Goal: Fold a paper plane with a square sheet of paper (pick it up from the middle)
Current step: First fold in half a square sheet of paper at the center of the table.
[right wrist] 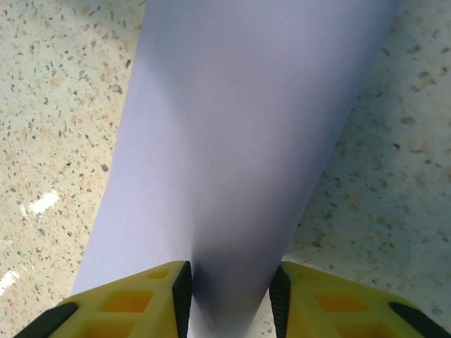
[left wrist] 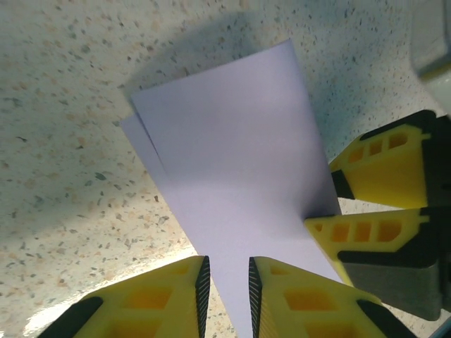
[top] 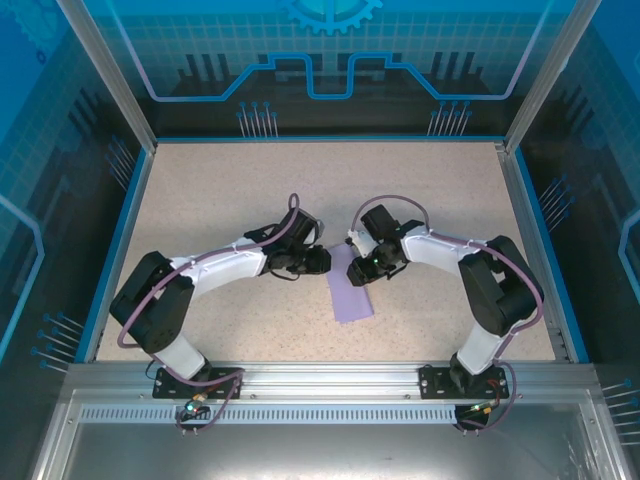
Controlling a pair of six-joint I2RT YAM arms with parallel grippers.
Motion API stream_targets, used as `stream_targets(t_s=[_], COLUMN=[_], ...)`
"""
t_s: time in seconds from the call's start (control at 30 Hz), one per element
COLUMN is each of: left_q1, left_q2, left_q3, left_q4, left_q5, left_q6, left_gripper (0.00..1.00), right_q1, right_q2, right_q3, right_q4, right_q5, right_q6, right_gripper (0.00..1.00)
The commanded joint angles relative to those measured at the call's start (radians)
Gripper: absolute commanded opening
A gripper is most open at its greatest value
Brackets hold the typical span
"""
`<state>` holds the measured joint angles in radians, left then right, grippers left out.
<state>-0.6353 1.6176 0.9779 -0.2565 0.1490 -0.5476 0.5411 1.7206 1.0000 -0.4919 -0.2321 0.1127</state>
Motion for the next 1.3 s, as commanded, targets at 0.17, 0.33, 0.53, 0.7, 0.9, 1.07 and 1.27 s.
stream_targets(t_s=[0.17, 0.33, 0.53, 0.7, 0.9, 1.07, 1.27], left_q1=[0.021, 0.019, 0.016, 0.018, 0.019, 0.019, 0.019], left_q2=[-0.035, -0.019, 0.004, -0.003, -0.002, 0.008, 0.001], left_q3=[-0.027, -0.062, -0.084, -0.095, -0.084, -0.089, -0.094], left_q4=[-0.024, 0.023, 0.078, 0.083, 0.072, 0.084, 0.083], left_q5=[-0.011, 0.017, 0.04, 0.038, 0.049, 0.063, 0.065], left_q6=[0.022, -0.005, -0.033, -0.032, -0.018, -0.023, -0.023], left_gripper=[0.25, 0.25, 0.25, 0.25, 0.25, 0.25, 0.25], right_q1=[0.031, 0.035, 0.033, 0.029, 0.014, -0.005, -0.02], right_q2=[0.036, 0.031, 0.042, 0.039, 0.017, 0.002, -0.016], right_q3=[0.049, 0.07, 0.07, 0.032, -0.018, -0.061, -0.093], right_q4=[-0.067, -0.106, -0.108, -0.049, -0.002, 0.041, 0.082], right_q5=[0.027, 0.019, -0.029, -0.093, -0.119, -0.165, -0.218], right_q6=[-0.027, -0.033, -0.002, 0.061, 0.097, 0.124, 0.158], right_gripper=[0.35, 0.35, 0.36, 0.38, 0.42, 0.47, 0.46])
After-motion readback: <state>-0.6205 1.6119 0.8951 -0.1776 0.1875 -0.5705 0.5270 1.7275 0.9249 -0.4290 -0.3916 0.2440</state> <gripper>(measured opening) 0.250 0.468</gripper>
